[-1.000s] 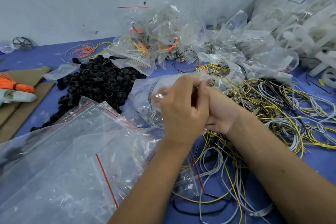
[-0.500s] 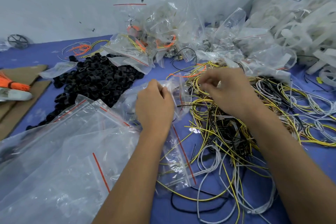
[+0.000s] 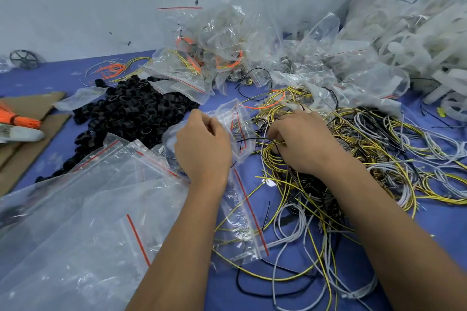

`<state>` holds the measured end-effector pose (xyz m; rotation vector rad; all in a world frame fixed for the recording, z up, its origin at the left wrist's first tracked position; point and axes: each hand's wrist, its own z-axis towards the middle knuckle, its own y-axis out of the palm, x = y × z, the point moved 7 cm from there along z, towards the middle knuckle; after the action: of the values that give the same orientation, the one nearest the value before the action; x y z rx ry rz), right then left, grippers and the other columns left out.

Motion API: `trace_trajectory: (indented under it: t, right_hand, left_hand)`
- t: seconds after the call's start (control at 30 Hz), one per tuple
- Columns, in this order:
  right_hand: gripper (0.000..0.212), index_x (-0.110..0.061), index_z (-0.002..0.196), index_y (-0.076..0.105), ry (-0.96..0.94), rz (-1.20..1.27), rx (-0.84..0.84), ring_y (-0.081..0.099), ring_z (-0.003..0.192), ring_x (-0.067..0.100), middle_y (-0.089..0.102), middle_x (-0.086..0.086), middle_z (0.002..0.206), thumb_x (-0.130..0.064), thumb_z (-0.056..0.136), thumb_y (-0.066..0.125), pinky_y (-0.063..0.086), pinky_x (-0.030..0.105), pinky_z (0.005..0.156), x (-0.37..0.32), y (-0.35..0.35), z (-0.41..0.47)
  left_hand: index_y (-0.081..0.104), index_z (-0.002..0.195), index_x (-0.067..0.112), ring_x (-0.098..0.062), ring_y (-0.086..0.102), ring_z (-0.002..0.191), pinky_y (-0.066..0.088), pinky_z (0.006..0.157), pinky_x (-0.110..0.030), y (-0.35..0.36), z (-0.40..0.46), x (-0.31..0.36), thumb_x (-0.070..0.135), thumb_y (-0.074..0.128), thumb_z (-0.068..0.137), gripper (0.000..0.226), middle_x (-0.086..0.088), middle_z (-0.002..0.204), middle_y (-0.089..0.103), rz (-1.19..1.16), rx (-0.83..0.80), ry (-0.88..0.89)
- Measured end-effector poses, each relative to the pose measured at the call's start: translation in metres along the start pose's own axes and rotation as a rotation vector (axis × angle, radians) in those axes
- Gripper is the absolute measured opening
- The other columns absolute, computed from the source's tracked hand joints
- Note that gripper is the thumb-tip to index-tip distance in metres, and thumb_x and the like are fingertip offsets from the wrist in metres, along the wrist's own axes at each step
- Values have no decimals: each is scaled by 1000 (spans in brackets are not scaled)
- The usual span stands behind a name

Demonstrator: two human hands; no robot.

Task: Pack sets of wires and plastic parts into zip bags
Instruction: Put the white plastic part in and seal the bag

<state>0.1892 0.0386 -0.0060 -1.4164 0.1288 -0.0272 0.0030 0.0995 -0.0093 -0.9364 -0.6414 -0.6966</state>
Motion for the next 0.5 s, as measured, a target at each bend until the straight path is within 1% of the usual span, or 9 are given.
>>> trace_trajectory:
  t: [0.07,0.17,0.23,0.27,0.3,0.33,0.37,0.43,0.5]
  right_hand:
    - [20,-32,110,73,20,24,16,56,115,27,70,-5,108,-27,92,68,38,40,100,1,-2,0]
    - [8,-26,95,77,36,125,97,56,105,29,70,-2,95,-25,91,71,45,40,91,7,-8,-2]
    - [4,-21,88,75,42,281,206,57,93,24,66,-2,86,-25,89,76,47,39,83,16,-15,-4]
    - [7,-22,85,72,59,370,276,57,84,17,64,-5,82,-26,88,77,47,35,77,22,-19,-5]
    - [10,-23,83,70,84,471,352,54,73,9,62,-9,76,-25,88,78,46,30,70,28,-24,-6]
    - [13,-24,82,67,109,573,426,52,63,5,62,-11,70,-24,89,78,41,22,62,34,-28,-8]
    - [16,-25,81,66,128,668,490,53,58,4,63,-11,67,-22,89,79,37,16,58,38,-32,-10]
    - [18,-24,79,65,156,880,597,60,56,2,69,-7,66,-19,89,79,39,14,56,45,-38,-14]
    - [14,-19,80,69,163,1086,726,65,58,6,71,-2,66,-22,90,79,45,21,55,49,-45,-20]
  left_hand:
    - [58,83,16,-20,56,63,40,58,-36,-1,0,0,22,59,95,14,7,65,59,-32,18,-1]
    - [57,80,17,-8,47,55,25,53,-29,-3,0,0,20,61,94,15,11,60,52,-51,56,-7]
    - [56,79,18,-7,45,54,22,52,-29,-5,1,-1,20,60,94,15,12,60,51,-64,77,-17]
    - [56,79,18,-8,45,55,22,52,-28,-6,1,-1,20,60,94,16,12,60,52,-72,83,-22]
    - [55,79,19,-9,46,56,22,51,-26,-6,2,-2,21,60,94,16,11,61,53,-76,86,-29]
    - [55,79,19,-11,48,57,22,51,-25,-6,2,-2,22,60,94,16,10,62,54,-75,86,-34]
    - [55,79,19,-13,49,59,23,53,-28,-6,2,-2,22,60,94,16,10,62,54,-70,86,-34]
    - [56,79,18,-15,50,59,21,56,-29,-6,2,-2,22,60,94,16,11,61,53,-68,83,-20]
    - [57,80,17,-16,50,59,23,57,-29,-5,1,-2,21,61,94,15,11,61,52,-65,67,-3]
